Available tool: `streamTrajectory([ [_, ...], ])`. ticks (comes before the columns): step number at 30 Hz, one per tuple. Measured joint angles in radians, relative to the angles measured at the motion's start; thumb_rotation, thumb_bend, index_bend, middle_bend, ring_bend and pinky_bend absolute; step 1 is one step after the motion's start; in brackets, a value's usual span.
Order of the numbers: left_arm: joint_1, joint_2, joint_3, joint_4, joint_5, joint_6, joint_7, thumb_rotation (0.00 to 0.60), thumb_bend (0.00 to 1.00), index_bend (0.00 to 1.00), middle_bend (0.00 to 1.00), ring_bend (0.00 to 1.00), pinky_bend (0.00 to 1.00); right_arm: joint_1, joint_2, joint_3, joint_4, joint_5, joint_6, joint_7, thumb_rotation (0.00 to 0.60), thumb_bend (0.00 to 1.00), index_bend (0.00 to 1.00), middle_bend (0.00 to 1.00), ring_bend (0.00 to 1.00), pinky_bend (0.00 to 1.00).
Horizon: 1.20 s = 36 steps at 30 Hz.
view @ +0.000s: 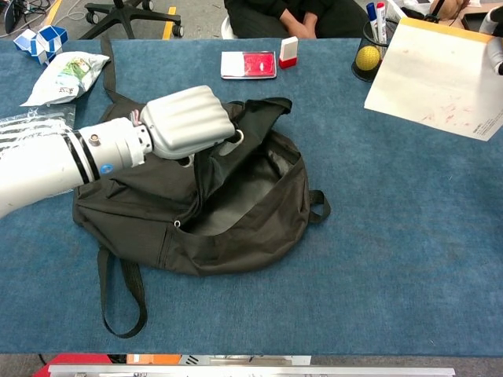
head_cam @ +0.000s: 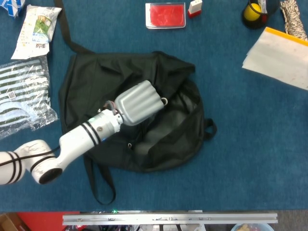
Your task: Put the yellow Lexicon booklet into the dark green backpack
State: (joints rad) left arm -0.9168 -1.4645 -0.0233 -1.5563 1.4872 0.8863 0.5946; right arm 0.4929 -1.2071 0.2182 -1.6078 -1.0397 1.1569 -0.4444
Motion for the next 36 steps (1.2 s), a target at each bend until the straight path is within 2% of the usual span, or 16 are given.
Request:
streamTrajectory([
  [5,0.018,0.017,0.012,-0.007,0.017,0.019,-0.009,0.6,0.24,0.52,0.52,0.54,0.64,0.008,0.011,0.006,-0.026,0.009,-0.014,0.017,0.6,0.57,0.74,0.63,0.53,0.62],
  [9,0.025,0.017,0.025,-0.007,0.024,0.015,-0.015,0.6,0.24,0.53,0.52,0.55,0.75,0.01,0.019,0.009,-0.044,0.023,-0.032,0.046,0.6,0.57,0.74,0.63,0.54,0.62],
  [11,0.026,0.01,0.034,0.002,0.029,0.008,-0.012,0.6,0.25,0.54,0.51,0.54,0.76,0.01,0.022,0.008,-0.045,0.022,-0.032,0.048,0.6,0.57,0.74,0.63,0.54,0.62],
  [14,0.024,-0.007,0.039,0.02,0.038,-0.003,-0.037,0.6,0.36,0.55,0.52,0.55,0.76,0.007,0.026,0.006,-0.045,0.021,-0.026,0.055,0.6,0.57,0.74,0.63,0.54,0.62],
  [21,0.012,-0.029,0.045,0.062,0.121,0.018,-0.141,0.6,0.46,0.66,0.62,0.63,0.86,-0.001,0.034,0.0,-0.042,0.017,-0.017,0.072,0.6,0.57,0.74,0.63,0.54,0.62],
  [28,0.005,-0.041,0.054,0.129,0.201,0.07,-0.246,0.6,0.48,0.73,0.7,0.7,0.93,0.002,0.031,-0.001,-0.042,0.016,-0.028,0.096,0.6,0.57,0.74,0.63,0.54,0.62],
  [36,0.031,-0.005,0.022,0.119,0.181,0.136,-0.295,0.6,0.48,0.72,0.71,0.71,0.94,0.015,0.041,0.009,-0.08,0.026,-0.072,0.151,0.6,0.57,0.74,0.63,0.54,0.62],
])
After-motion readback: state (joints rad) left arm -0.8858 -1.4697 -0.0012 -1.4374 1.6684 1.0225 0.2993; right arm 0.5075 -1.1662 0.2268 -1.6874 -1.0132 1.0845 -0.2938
